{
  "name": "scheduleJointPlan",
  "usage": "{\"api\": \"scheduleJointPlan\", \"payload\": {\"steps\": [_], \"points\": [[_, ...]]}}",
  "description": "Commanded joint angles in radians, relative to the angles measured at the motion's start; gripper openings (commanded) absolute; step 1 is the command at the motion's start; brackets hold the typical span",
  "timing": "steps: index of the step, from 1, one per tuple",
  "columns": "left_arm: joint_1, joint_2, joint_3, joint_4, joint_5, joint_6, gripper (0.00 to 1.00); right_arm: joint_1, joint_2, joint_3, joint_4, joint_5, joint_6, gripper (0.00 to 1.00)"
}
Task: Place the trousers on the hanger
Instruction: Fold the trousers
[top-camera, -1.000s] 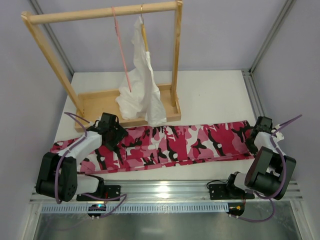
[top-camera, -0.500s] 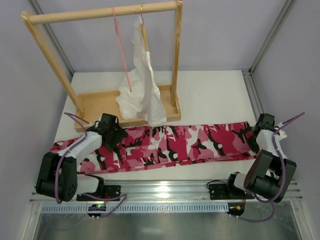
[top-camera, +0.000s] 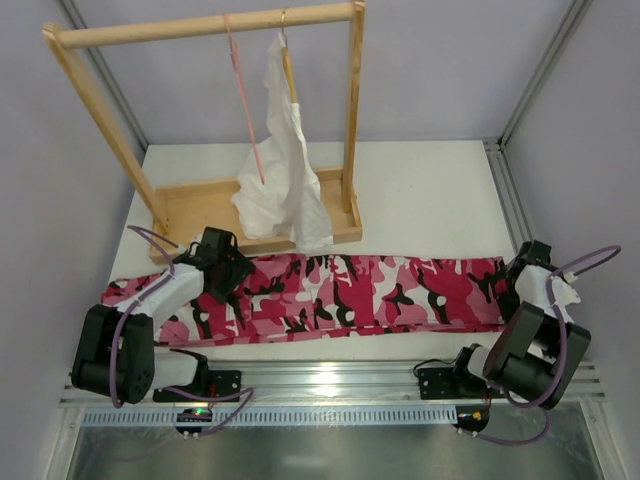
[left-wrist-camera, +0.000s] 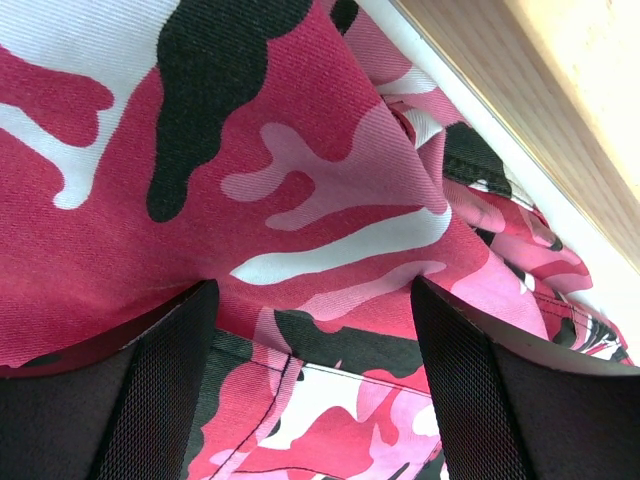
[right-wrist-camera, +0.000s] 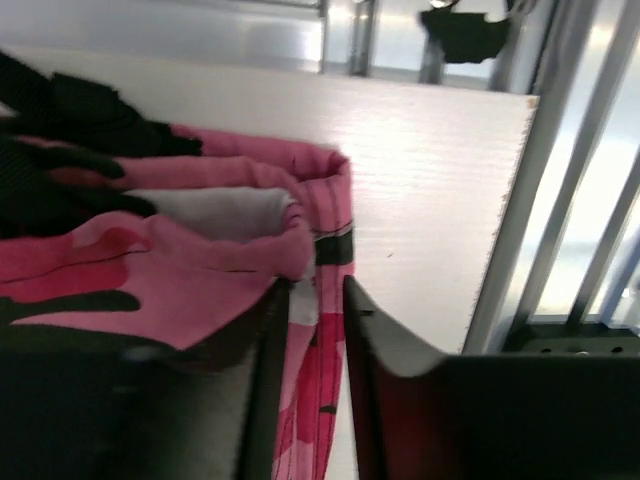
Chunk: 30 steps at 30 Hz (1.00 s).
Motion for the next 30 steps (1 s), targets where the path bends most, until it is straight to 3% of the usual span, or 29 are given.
{"api": "scheduleJointPlan", "payload": {"steps": [1, 3, 7, 8, 9, 10, 14, 21, 30], "points": [[0.004, 0.044, -0.029, 0.001, -0.041, 0.016, 0.79, -0.051, 0.007, 0.029, -0.02, 0.12, 0.031, 0.36], [0.006, 0.041, -0.013, -0.022, -0.043, 0.021, 0.79, -0.098, 0.071, 0.078, -0.024, 0.13, -0.032, 0.44], [0.006, 0.003, 0.01, -0.068, -0.061, 0.033, 0.8, -0.122, 0.044, 0.127, 0.06, -0.003, -0.243, 0.46], [0.006, -0.008, 0.017, -0.083, -0.062, 0.038, 0.8, -0.122, 0.014, 0.118, 0.107, -0.153, -0.309, 0.47], [0.006, -0.043, 0.023, -0.092, -0.073, 0.046, 0.8, -0.12, -0.047, 0.111, 0.211, -0.235, -0.438, 0.48], [0.006, -0.06, 0.031, -0.115, -0.079, 0.053, 0.8, -0.122, -0.056, 0.115, 0.22, -0.31, -0.464, 0.49], [0.006, -0.146, 0.077, -0.163, -0.075, 0.085, 0.8, -0.118, -0.027, 0.14, 0.241, -0.396, -0.477, 0.56], [0.006, -0.226, 0.071, -0.172, -0.029, 0.121, 0.8, -0.12, 0.065, 0.192, 0.279, -0.493, -0.513, 0.81], [0.006, -0.209, 0.123, -0.249, 0.014, 0.188, 0.8, -0.168, 0.181, 0.17, 0.318, -0.513, -0.518, 0.88]]}}
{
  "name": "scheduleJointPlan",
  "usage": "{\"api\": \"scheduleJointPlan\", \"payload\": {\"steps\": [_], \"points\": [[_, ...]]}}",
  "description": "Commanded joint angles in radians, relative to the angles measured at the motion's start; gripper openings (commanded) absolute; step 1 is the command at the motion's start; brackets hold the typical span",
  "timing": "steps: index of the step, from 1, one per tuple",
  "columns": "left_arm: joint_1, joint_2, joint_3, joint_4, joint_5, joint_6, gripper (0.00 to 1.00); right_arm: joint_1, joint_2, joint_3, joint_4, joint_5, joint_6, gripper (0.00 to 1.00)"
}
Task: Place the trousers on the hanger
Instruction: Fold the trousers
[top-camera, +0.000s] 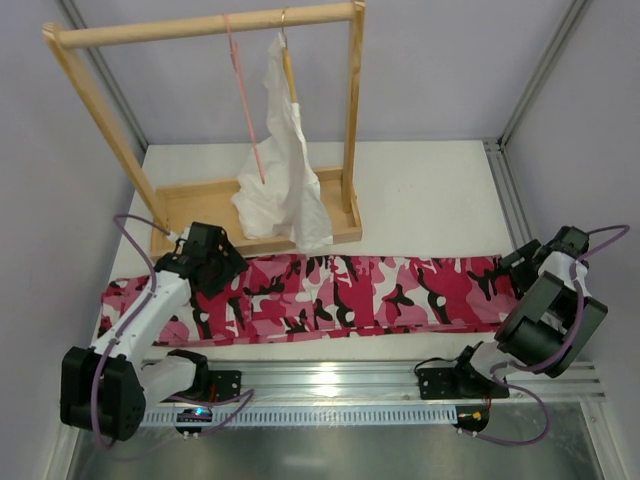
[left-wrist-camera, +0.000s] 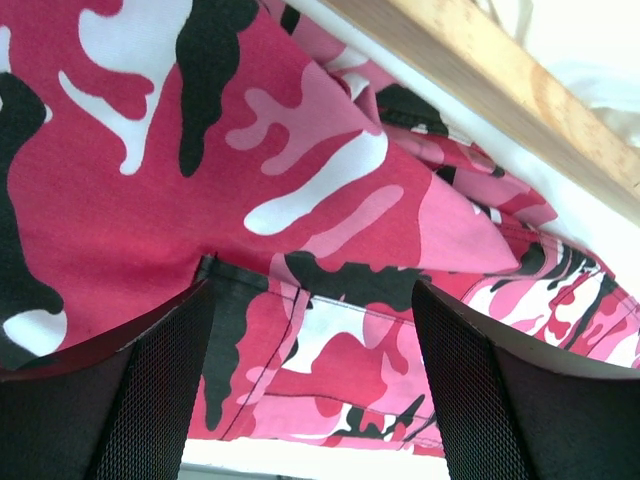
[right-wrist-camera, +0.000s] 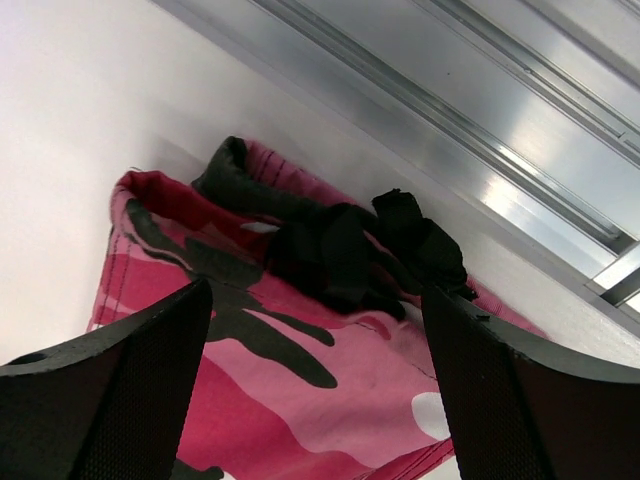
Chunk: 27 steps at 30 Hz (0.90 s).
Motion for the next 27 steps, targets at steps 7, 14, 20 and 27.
{"api": "scheduleJointPlan", "payload": {"steps": [7, 14, 20, 27], "points": [[0.004, -0.073, -0.028, 0.047, 0.153, 0.011, 0.8, -0.033, -0.03, -0.019, 0.07, 0.006, -0.027, 0.89], [0.004, -0.055, -0.033, 0.136, 0.311, 0.089, 0.8, -0.017, -0.119, 0.065, 0.029, -0.035, -0.037, 1.0], [0.004, -0.107, -0.071, 0.173, 0.331, 0.151, 0.8, 0.105, 0.013, 0.274, -0.091, -0.006, -0.148, 1.0], [0.004, -0.107, -0.117, 0.234, 0.417, 0.128, 0.8, 0.125, 0.128, 0.303, -0.226, -0.291, -0.51, 1.0]]}}
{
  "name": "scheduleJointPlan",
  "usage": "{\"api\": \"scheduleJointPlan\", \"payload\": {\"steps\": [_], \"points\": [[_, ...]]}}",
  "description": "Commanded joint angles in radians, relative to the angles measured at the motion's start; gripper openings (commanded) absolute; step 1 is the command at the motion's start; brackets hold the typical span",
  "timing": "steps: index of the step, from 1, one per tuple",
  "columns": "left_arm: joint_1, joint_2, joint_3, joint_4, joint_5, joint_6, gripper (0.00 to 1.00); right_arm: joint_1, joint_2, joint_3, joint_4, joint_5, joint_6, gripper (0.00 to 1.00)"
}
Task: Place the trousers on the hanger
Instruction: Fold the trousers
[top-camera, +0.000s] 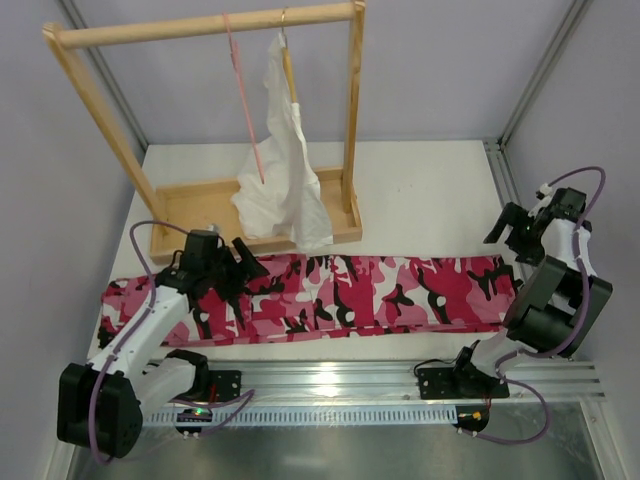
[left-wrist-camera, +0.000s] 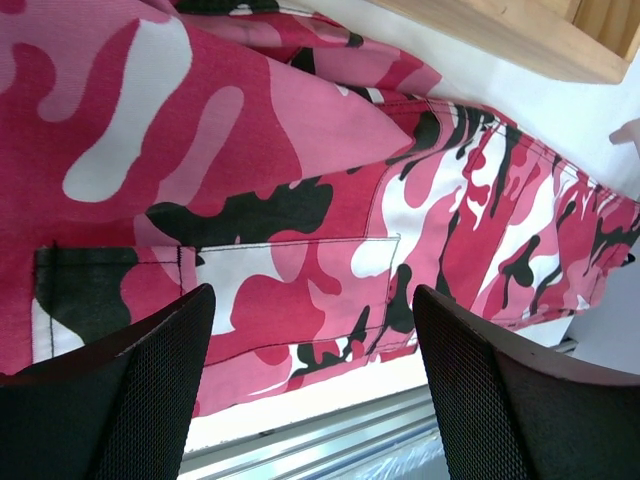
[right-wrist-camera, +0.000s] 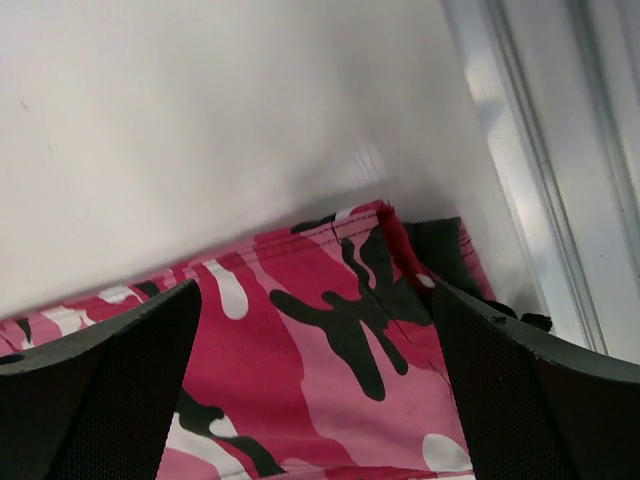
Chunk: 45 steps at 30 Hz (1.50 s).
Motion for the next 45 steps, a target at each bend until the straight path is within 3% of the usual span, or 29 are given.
{"api": "scheduleJointPlan", "payload": {"steps": [1, 8, 15, 23, 32, 40, 45], "points": [[0.004, -0.018, -0.004, 0.04, 0.074, 0.03, 0.8, -0.003, 0.021, -0.002, -0.116, -0.103, -0.2, 1.0], [0.004, -0.136, -0.004, -0.018, 0.057, 0.041, 0.81, -0.014, 0.084, 0.037, -0.164, -0.108, -0.292, 1.0], [0.004, -0.136, 0.026, -0.028, 0.074, 0.036, 0.81, -0.104, 0.078, 0.011, -0.15, 0.15, -0.305, 0.99], [0.004, -0.111, 0.069, -0.031, 0.06, 0.05, 0.81, -0.118, 0.102, -0.039, -0.13, 0.05, -0.348, 0.98], [0.004, -0.082, 0.088, -0.009, 0.04, 0.028, 0.81, -0.092, 0.159, -0.029, -0.132, 0.061, -0.359, 0.92], [0.004, -0.055, 0.037, 0.026, 0.074, -0.001, 0.81, 0.006, 0.231, -0.079, -0.127, 0.179, -0.365, 0.9], [0.004, -0.076, 0.048, 0.005, 0.056, 0.007, 0.81, 0.015, 0.233, -0.076, -0.124, 0.201, -0.36, 0.81]]}}
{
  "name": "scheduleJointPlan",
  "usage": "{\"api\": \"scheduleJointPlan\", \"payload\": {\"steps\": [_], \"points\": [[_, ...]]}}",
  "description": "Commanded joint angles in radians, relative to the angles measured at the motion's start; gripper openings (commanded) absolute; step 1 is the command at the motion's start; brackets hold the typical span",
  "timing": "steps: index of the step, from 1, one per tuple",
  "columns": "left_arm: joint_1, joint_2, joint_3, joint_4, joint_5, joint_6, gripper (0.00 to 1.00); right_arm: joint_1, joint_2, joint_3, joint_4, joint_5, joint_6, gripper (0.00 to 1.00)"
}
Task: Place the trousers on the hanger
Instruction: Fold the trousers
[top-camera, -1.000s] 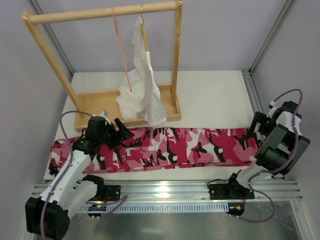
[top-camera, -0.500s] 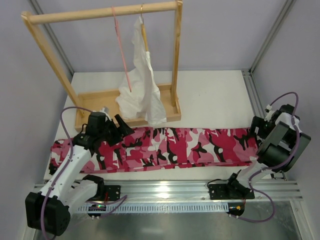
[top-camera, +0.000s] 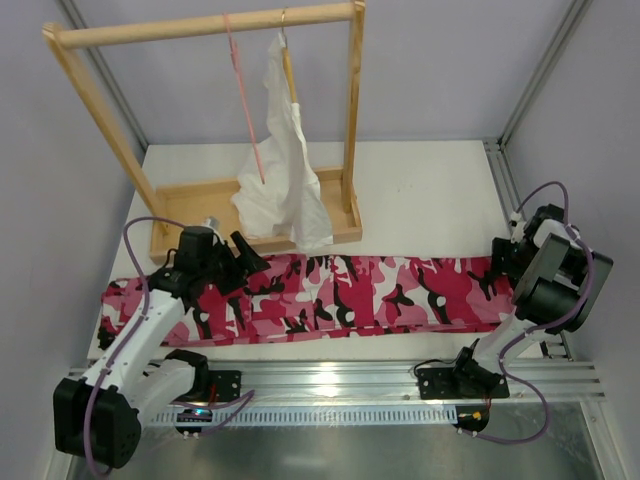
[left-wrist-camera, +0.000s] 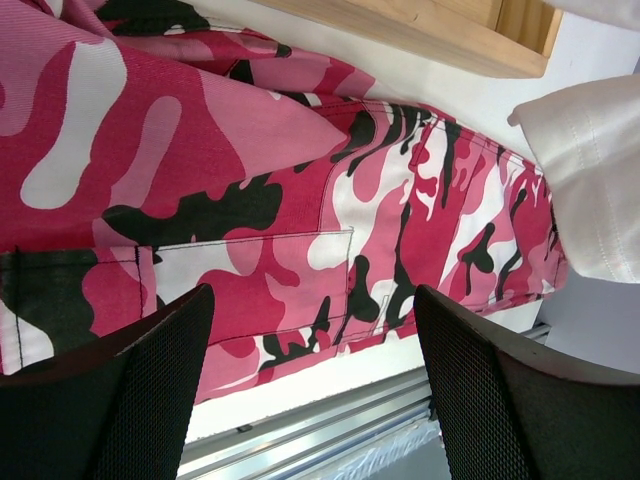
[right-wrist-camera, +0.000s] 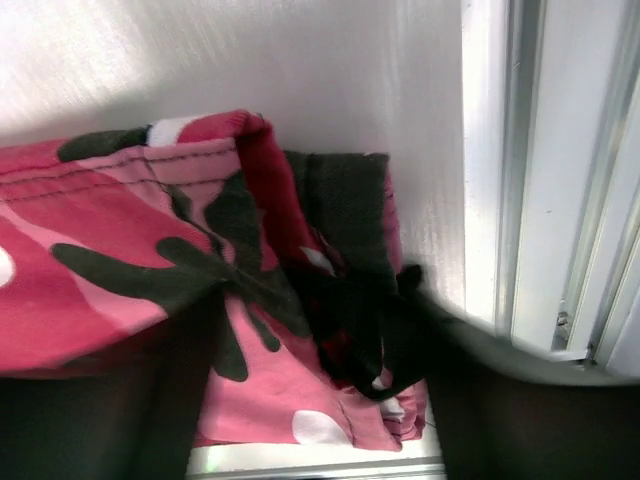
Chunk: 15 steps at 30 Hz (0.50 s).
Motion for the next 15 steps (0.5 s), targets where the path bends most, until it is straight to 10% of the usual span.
{"api": "scheduleJointPlan", "payload": {"steps": [1, 7, 15], "points": [[0.004, -0.024, 0.013, 0.003, -0.002, 0.008, 0.81, 0.005, 0.032, -0.013, -0.012, 0.009, -0.003, 0.59], [0.004, -0.073, 0.017, -0.022, -0.045, 0.018, 0.81, 0.007, 0.006, 0.07, -0.05, 0.071, 0.0, 0.08], [0.004, -0.058, 0.019, -0.05, -0.045, 0.041, 0.81, 0.005, -0.039, 0.211, -0.148, 0.525, 0.087, 0.04]]}}
